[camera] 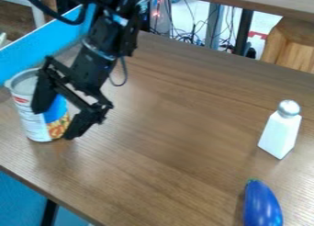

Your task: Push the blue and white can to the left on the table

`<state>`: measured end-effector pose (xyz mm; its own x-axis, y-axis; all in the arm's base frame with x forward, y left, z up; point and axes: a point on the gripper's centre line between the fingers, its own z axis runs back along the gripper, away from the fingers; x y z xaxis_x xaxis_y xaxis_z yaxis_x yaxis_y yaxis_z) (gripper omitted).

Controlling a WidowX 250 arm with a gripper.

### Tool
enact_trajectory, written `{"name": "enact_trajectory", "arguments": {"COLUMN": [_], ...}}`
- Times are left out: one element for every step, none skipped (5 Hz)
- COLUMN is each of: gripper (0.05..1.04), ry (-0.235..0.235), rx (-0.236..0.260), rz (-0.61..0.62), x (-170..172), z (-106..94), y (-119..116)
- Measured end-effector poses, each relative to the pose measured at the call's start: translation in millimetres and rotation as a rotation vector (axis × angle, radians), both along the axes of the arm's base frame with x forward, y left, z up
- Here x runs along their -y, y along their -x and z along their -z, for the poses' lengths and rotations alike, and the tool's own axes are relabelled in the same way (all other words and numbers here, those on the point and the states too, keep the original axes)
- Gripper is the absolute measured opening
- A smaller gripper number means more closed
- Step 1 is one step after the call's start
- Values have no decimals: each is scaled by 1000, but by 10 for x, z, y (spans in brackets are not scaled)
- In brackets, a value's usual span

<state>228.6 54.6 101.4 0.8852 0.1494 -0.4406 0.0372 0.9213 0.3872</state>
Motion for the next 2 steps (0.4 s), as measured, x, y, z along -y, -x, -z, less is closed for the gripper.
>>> {"name": "enact_trajectory", "arguments": {"gripper": [1001,1001], "ry": [23,51], "rx": [-48,-25], "rz": [4,5], "x": [-86,-163], "z": [80,113], "y": [18,-6]}}
